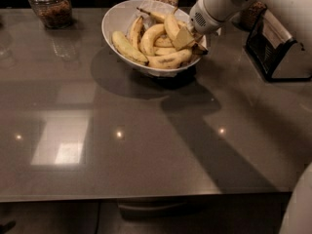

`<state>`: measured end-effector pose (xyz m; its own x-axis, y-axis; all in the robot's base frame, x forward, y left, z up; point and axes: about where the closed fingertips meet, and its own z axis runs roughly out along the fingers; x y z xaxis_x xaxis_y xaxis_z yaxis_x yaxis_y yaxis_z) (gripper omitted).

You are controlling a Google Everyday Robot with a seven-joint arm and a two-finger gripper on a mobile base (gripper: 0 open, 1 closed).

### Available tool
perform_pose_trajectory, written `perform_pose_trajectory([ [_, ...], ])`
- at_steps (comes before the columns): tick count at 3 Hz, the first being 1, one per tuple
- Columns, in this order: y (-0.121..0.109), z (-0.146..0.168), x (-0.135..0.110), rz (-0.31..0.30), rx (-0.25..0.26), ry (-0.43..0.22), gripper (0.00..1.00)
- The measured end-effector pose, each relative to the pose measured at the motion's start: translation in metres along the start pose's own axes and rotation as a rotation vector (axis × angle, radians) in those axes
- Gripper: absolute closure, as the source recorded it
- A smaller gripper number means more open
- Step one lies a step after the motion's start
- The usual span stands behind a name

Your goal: Pick banana from white bowl

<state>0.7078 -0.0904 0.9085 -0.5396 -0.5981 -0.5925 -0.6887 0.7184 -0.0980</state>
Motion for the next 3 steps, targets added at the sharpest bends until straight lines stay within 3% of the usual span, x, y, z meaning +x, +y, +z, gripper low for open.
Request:
perform_pose_trajectory([
  [1,0.024,0.003,-0.007,-0.035,-0.047,-0.005,0.97],
  [2,0.051,-0.006,-0.014,-0.077,-0.098,-0.024,1.00],
  [3,0.066,-0.030,-0.027,-0.125,-0.121,-0.088,1.00],
])
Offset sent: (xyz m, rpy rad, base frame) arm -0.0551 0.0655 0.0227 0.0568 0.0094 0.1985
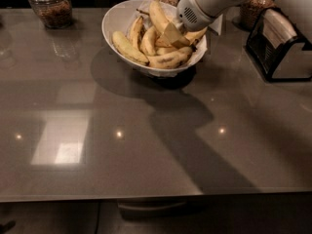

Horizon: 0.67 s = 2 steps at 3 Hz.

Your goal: Pick banana from white bowl

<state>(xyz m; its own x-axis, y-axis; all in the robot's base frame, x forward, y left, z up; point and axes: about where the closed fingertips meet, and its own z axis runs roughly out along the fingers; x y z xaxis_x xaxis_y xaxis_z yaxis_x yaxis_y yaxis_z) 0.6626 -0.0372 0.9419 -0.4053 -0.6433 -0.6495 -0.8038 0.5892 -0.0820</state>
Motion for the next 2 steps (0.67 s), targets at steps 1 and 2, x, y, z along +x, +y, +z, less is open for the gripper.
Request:
perform_pose_trajectory([
  [1,0.005,-0.029,-0.019,-0.054,0.004,-0.084,1.00],
  [2,0.008,-0.056,-0.035,-0.104,-0.001,-0.170,1.00],
])
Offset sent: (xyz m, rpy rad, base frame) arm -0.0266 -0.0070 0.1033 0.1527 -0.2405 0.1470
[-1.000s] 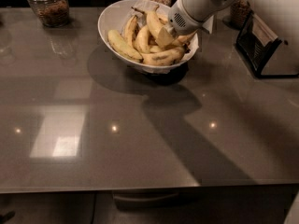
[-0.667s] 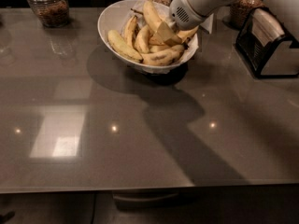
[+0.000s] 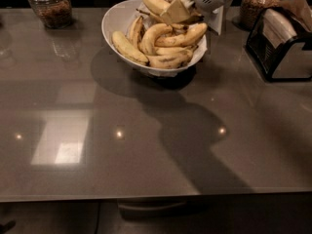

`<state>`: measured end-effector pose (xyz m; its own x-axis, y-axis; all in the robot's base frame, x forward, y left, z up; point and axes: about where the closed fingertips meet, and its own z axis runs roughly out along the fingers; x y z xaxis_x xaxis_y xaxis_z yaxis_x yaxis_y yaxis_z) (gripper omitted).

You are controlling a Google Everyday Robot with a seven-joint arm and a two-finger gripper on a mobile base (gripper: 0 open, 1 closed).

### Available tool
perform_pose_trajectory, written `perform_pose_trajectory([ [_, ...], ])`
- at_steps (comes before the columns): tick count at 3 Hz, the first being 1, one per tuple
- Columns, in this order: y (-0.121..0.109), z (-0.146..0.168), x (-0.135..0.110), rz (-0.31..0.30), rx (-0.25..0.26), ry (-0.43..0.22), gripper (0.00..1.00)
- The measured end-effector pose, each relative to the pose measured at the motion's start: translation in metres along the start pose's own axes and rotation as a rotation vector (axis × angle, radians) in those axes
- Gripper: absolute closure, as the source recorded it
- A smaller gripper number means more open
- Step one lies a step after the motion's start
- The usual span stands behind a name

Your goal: Pick banana from white bowl

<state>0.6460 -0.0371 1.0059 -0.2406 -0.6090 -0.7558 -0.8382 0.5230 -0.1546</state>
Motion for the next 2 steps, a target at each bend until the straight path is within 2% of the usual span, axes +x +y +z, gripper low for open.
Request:
perform_pose_trajectory([
  [1,0.007,-0.020,-0.012,-0.036,-0.054,-0.068,1.00],
  [2,0.024,-0.040,-0.003,-0.033,-0.134,-0.081,1.00],
])
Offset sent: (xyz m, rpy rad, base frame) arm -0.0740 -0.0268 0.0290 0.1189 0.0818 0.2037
